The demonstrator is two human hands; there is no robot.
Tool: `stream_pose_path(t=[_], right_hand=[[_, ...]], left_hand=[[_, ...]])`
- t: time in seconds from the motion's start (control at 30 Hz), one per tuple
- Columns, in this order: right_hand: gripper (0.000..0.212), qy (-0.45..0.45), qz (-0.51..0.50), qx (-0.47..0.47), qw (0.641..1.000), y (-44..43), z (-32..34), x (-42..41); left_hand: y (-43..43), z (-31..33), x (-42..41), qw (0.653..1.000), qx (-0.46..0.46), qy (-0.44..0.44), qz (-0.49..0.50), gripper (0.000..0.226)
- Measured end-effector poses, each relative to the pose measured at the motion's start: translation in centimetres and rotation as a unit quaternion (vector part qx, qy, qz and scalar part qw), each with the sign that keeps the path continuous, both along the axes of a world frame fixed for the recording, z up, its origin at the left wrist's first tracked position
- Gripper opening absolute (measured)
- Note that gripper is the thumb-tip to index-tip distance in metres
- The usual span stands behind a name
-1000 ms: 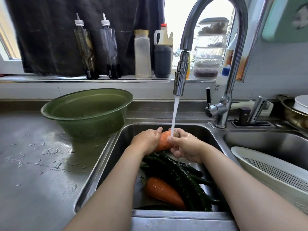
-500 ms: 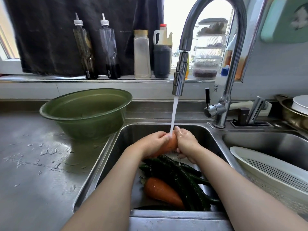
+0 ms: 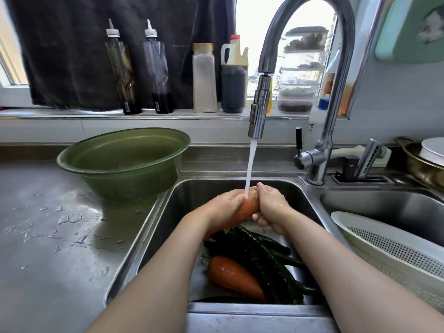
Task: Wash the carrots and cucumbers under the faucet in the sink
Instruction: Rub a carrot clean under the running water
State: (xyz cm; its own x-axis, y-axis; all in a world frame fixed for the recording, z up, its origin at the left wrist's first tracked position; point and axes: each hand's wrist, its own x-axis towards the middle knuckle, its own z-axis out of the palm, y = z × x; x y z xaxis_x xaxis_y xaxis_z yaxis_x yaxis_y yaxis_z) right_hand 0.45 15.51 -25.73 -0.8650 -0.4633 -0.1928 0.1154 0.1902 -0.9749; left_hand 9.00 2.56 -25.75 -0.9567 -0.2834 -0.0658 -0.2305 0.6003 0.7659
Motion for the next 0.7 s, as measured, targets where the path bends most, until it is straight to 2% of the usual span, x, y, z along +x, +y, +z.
stream_pose_path(t=[0.1,0.17,0.3,0.37,0.43,0.5,0.57,0.67,0.7], right_hand=[[0.035,-0.016,0.012,-0.018,1.0,-0.2,0.1,-0.1],[0.032,-0.01,0.037,-0.027,0.999,-0.4,0.0,0.0],[0.03,0.013,0.046,-0.009,0.999,-0.2,-0.3,-0.3],[0.031,0.025,0.046,0.011,0.999,-0.1,-0.6,-0.7],[0.032,0.028,0.049,0.016,0.998,0.0,-0.7,-0.8],[0.031,0.049,0.062,0.025,0.997,0.1,-0.4,-0.8],[0.028,0.059,0.083,0.023,0.995,0.3,0.1,-0.6],[0.025,0.028,0.12,-0.002,0.992,0.4,0.2,-0.6],[0.024,0.006,0.132,-0.024,0.991,0.4,0.1,-0.7]], left_hand=[[0.6,0.7,-0.2,0.994,-0.093,0.015,0.06,0.041],[0.5,1.2,-0.1,0.989,-0.119,0.023,0.084,0.041],[0.0,1.1,0.7,0.999,0.024,0.003,-0.033,0.03],[-0.4,1.2,1.1,0.997,0.018,-0.034,-0.066,0.036],[-0.6,0.9,1.0,0.998,0.018,-0.033,-0.047,0.039],[0.1,0.9,1.0,0.998,0.057,-0.002,-0.021,0.03],[0.7,0.4,0.5,0.996,0.084,0.035,0.019,0.035],[0.6,0.5,0.0,0.997,0.006,0.052,0.048,0.042],[0.4,0.8,0.2,0.998,0.017,0.045,0.041,0.041]])
